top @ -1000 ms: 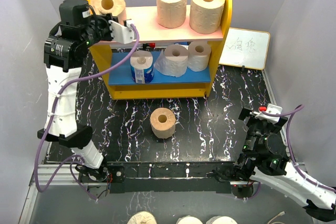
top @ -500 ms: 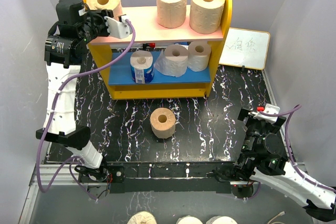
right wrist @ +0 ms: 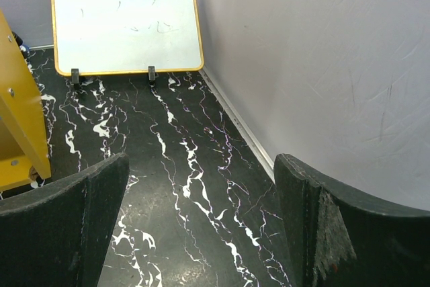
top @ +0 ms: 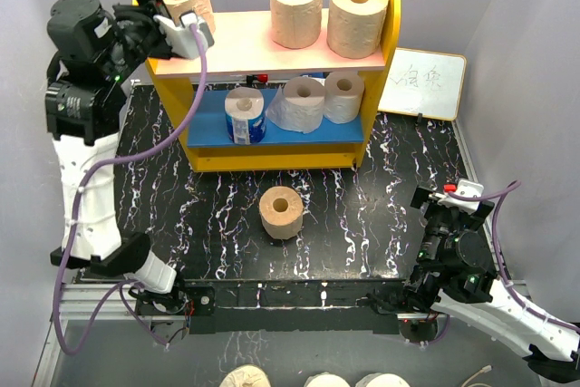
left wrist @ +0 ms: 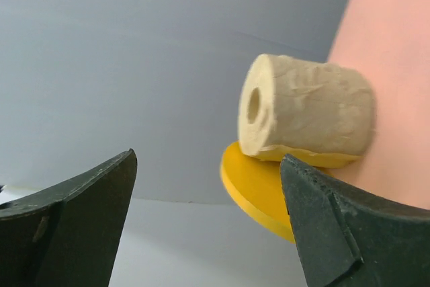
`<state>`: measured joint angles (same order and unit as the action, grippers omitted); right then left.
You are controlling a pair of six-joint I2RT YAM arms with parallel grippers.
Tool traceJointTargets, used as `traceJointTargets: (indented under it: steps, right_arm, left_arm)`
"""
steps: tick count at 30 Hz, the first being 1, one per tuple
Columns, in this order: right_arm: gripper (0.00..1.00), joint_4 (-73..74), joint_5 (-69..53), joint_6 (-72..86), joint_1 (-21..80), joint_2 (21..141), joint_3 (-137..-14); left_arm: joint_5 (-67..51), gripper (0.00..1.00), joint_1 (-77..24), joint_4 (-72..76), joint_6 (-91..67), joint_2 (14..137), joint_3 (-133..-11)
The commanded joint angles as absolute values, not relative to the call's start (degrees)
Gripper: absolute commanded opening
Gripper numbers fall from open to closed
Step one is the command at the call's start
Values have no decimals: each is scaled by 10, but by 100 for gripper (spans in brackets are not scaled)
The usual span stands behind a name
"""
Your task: Place and organize the paper towels onto the shelf
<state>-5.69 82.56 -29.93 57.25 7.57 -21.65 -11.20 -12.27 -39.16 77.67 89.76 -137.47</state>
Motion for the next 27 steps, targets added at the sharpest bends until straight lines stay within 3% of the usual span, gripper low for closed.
traceJointTargets:
  steps: [1,2,3,6,9,16,27]
  right_arm:
    - [87,-80,822,-305,573,81,-216]
    - [87,-80,822,-305,573,82,-216]
    - [87,-80,822,-305,573,84,-216]
    - [87,-82,821,-306,573,88,-215]
    - [87,-85,819,-307,573,93,-214]
    - [87,-88,821,-307,573,126,-214]
    - [87,-91,827,-310,572,120,-212]
  left_arm:
    - [-265,88,-120,-565,745,816,-1343]
    - [-285,96,-120,-578,746,792,-1280]
    - [-296,98,-120,-574,750,752,-1206]
    - [-299,99,-131,-559,797,654,-967]
    - [-304,99,-165,-523,754,598,-844]
    - [-244,99,-334,-406,662,530,-654]
    - [-310,98,-408,-334,626,530,-537]
